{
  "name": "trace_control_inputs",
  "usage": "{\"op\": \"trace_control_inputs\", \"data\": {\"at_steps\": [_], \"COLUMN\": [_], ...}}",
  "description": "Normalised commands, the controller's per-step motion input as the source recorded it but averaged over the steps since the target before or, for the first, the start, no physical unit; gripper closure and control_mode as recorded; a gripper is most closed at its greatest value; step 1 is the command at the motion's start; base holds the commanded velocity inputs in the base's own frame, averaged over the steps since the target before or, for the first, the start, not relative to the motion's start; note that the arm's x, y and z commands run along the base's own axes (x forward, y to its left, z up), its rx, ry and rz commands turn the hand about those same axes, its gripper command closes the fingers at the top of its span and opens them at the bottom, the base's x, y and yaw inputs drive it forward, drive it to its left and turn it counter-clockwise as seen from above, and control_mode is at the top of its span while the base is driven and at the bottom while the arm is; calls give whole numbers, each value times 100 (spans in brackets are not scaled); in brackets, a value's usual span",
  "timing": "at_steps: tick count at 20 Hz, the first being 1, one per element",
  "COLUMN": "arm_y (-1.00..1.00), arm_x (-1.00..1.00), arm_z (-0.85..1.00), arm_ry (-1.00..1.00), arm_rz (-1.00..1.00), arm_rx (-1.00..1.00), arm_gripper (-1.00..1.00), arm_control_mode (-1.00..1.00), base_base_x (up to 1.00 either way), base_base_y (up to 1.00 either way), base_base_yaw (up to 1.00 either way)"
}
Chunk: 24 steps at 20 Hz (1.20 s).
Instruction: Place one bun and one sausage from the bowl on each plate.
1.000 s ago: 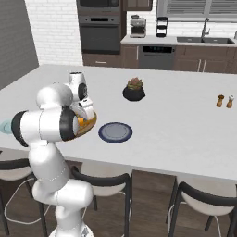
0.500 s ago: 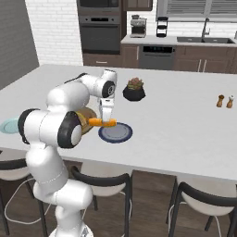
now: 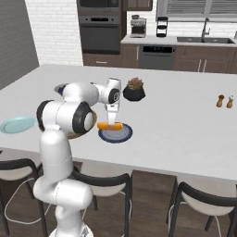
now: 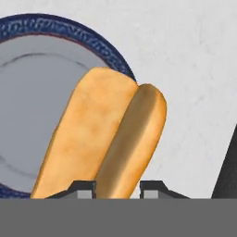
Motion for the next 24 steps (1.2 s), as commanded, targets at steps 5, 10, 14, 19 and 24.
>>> {"op": "trace_control_inputs", "data": {"at_steps": [5,10,14,19,24], "arm_y": [0,28,100,100,86], "arm_x": [1,-32,-3,-7,-90], "arm_z": [1,88,63,35,-31], "arm_ry": [-17,-27,2,5,-6], "arm_rz": [0,14,61,59,26], "arm_rx": [0,-2,-7,-3,0], "arm_gripper": [-100,-100,-100,-100,-100], "arm_control_mode": [-100,-100,-100,-100,-100], "base_base_x": [0,0,0,0,0], "base_base_y": [0,0,0,0,0], "base_base_yaw": [0,0,0,0,0]}}
